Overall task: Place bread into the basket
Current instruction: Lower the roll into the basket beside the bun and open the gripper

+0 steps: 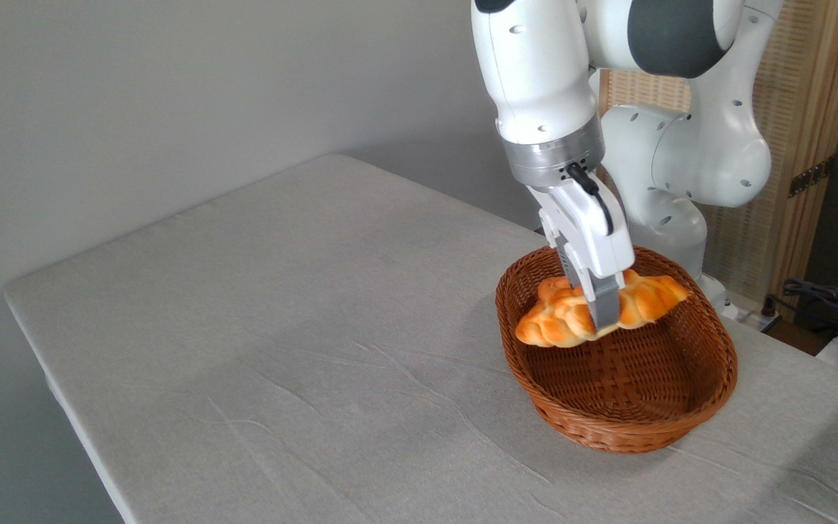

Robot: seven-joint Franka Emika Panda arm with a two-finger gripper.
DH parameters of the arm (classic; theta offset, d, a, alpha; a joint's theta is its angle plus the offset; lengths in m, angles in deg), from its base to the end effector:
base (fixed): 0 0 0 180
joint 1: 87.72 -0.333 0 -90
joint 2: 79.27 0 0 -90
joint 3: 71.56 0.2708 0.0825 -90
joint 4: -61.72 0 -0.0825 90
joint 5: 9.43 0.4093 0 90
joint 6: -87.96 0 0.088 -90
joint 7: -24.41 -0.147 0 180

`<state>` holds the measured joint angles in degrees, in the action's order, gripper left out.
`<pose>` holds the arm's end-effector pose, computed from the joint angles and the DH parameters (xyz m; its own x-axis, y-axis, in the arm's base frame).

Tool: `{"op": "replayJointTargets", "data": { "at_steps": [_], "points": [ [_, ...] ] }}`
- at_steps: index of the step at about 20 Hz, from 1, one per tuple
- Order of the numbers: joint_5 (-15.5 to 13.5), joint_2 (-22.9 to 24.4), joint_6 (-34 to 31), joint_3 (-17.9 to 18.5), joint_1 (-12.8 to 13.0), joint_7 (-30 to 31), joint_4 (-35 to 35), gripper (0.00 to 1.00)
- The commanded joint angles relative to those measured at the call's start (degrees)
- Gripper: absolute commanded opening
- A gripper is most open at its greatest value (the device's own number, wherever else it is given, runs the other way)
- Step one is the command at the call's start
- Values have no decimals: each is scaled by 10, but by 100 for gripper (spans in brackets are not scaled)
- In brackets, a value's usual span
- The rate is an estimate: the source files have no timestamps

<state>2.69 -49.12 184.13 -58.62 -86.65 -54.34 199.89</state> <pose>0.3950 0.1071 0.3932 0.2962 -0.9465 -0.1279 -0.9286 -0.3167 0.1933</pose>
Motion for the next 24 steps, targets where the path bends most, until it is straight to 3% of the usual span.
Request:
{"op": "replayJointTargets", "data": {
  "at_steps": [1, 4, 7, 14, 15, 17, 20, 22, 24],
  "points": [
    [17, 3, 10, 17, 1, -32, 3, 95],
    [18, 3, 9, 18, 0, -33, 3, 100],
    [17, 3, 10, 34, 0, -34, 2, 100],
    [4, 3, 9, 31, -1, -27, -35, 100],
    [-15, 2, 6, 27, -1, -26, -53, 100],
    [-80, -17, -1, 26, -1, -19, -109, 100],
    [-164, -101, -65, 13, 9, -10, -248, 100],
    [-179, -173, -140, -19, 9, -6, -348, 100],
    [-178, -220, -157, -59, 11, 85, -415, 100]
  ]
}}
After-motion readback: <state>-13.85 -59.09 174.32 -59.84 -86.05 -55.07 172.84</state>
